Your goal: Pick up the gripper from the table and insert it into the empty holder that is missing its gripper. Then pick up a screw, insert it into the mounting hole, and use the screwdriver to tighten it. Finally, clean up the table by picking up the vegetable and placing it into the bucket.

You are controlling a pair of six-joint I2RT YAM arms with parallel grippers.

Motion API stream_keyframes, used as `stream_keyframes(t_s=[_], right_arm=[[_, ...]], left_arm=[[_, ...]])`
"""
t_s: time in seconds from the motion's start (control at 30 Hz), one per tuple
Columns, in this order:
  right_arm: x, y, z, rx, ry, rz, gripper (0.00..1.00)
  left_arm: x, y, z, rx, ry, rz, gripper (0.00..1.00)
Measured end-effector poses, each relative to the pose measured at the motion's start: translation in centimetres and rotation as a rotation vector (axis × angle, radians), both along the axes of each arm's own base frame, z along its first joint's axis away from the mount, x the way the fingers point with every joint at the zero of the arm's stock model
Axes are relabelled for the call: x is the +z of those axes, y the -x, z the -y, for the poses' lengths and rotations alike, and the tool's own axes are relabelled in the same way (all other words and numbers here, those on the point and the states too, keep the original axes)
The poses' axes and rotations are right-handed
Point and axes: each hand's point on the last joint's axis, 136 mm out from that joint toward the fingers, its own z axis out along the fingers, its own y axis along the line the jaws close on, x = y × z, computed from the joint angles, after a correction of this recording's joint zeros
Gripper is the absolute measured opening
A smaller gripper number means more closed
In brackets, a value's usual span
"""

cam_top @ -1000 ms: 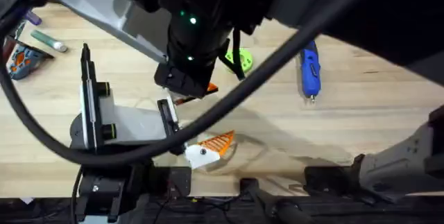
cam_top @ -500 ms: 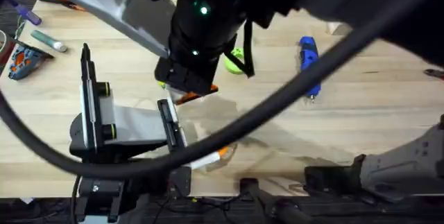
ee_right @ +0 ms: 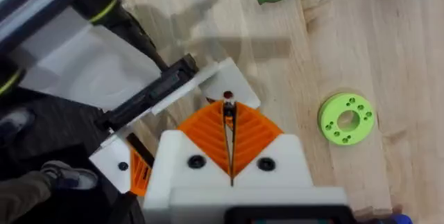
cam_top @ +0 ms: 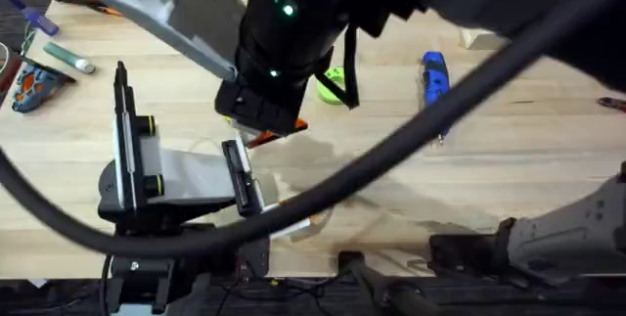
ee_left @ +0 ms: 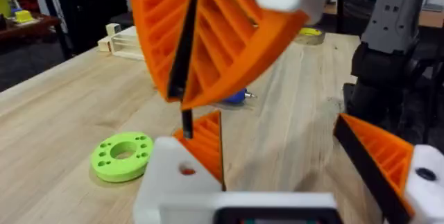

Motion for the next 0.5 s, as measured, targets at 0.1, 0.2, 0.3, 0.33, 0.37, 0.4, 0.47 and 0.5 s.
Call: stream_keyframes(t_s=[0.1, 0.2, 0.3, 0.33, 0.37, 0.4, 0.47, 0.5], right_arm=[[0.0, 0.08, -0.04, 0.002, -0.001, -0.003, 0.006], [0.01, 0.11, -0.06, 0.003, -0.002, -0.003, 0.006], [0.02, 0.14, -0.1, 0.004, -0.004, -0.004, 0.006], [0.03, 0.15, -0.12, 0.004, -0.005, -0.005, 0.006], [0.04, 0.15, -0.16, 0.005, -0.006, -0.005, 0.006], [0.05, 0.16, -0.19, 0.005, -0.008, -0.006, 0.006], [0.08, 0.14, -0.24, 0.002, -0.011, -0.007, 0.006], [0.08, 0.14, -0.26, 0.002, -0.012, -0.007, 0.006]], left_arm=[[0.0, 0.0, 0.0, 0.0, 0.0, 0.0, 0.985], [0.0, 0.01, 0.0, 0.0, 0.0, 0.0, 0.986], [0.0, 0.01, 0.0, 0.0, 0.0, 0.0, 0.986], [0.0, 0.0, 0.0, 0.0, 0.0, 0.0, 0.986], [0.0, 0.01, 0.0, 0.0, 0.0, 0.0, 0.986], [0.0, 0.0, 0.0, 0.0, 0.0, 0.0, 0.986], [0.0, 0.01, 0.0, 0.0, 0.0, 0.0, 0.986], [0.0, 0.01, 0.0, 0.0, 0.0, 0.0, 0.986]])
